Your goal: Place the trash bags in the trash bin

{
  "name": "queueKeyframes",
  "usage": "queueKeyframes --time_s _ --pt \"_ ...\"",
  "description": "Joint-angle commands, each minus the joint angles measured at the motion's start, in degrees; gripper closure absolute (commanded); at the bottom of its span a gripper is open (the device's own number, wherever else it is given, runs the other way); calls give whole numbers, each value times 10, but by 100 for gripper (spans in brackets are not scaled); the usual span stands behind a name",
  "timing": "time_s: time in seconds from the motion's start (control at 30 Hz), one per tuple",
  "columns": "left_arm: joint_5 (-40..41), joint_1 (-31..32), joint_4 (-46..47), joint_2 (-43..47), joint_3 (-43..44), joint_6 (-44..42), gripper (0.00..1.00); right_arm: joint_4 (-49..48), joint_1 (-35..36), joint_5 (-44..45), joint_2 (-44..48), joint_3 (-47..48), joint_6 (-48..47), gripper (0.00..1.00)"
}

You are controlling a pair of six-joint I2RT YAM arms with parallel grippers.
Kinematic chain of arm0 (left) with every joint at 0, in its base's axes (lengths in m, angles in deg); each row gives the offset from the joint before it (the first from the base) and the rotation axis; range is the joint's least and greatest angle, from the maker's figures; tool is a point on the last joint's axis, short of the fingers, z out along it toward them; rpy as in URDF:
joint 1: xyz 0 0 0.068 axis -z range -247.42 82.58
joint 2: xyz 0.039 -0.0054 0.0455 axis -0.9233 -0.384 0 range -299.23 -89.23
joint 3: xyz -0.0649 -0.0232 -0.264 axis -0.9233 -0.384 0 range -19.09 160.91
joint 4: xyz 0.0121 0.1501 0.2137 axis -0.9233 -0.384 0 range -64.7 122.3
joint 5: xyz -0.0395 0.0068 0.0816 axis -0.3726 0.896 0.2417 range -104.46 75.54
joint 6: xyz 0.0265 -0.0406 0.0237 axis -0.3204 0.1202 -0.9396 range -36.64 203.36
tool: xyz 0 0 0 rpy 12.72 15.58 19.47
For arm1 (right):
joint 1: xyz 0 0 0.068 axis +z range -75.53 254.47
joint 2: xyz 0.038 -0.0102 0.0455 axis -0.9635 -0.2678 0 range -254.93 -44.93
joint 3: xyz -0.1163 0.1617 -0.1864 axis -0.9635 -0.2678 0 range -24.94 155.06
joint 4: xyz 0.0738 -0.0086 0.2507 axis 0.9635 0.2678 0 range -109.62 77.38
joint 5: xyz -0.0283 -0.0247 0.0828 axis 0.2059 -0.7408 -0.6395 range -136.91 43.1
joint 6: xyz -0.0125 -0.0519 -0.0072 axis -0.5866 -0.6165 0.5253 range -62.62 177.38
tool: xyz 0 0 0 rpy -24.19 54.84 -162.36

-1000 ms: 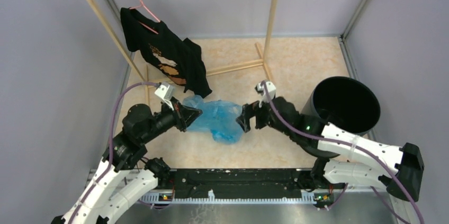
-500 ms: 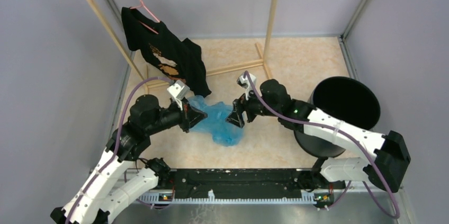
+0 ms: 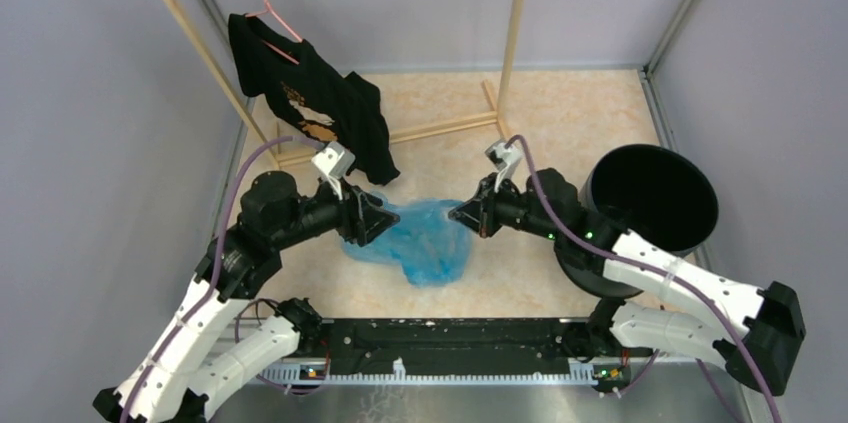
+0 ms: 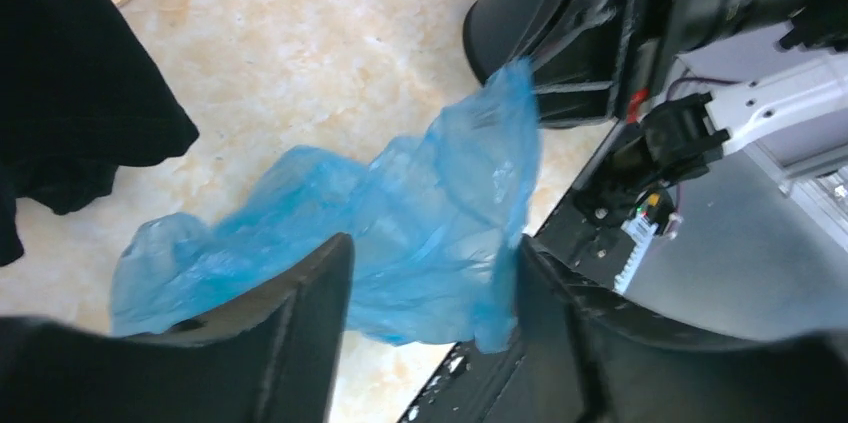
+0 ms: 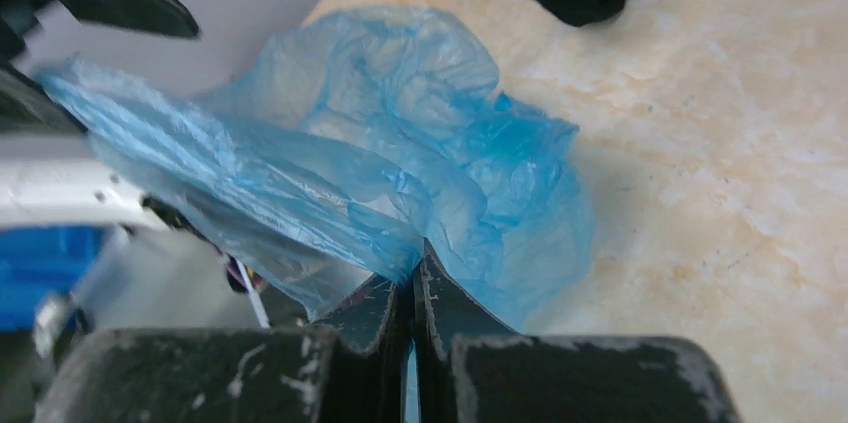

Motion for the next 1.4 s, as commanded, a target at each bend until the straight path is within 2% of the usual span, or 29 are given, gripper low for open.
queueKeyframes --time_s 0.0,0.07,0.13,0.23,0.33,0.53,0.6,0.67,0.73,0.87,1.0,1.2,1.3,1.37 --pt "-11 0 44 -27 -15 76 23 -43 2 117 67 -17 164 100" --pt "-58 0 76 -36 -35 100 11 -26 2 151 88 -10 188 100" --pt "-86 0 103 -34 -57 129 2 24 2 188 108 12 189 100" --pt "-116 1 142 -8 -94 173 2 99 2 248 135 51 173 100" --pt "-122 1 169 34 -128 204 2 117 2 281 165 56 169 100" --pt "-38 1 108 86 -141 227 2 111 2 303 183 38 178 100" --pt "-78 1 181 100 -207 302 2 101 2 299 178 35 180 100" --pt "-148 2 355 108 -313 423 1 93 2 293 171 34 181 100" --pt "-152 12 481 110 -386 494 2 89 2 289 165 34 179 100" --pt "-74 57 444 89 -365 427 2 90 2 284 162 33 180 100" --pt "-30 125 518 19 -371 411 2 88 2 289 166 27 183 100" --pt "131 246 539 -114 -309 331 2 73 2 283 167 22 190 100" --pt "201 277 569 -170 -289 307 2 71 2 279 167 22 191 100" --pt "220 280 590 -209 -280 311 4 72 2 278 167 21 192 100"
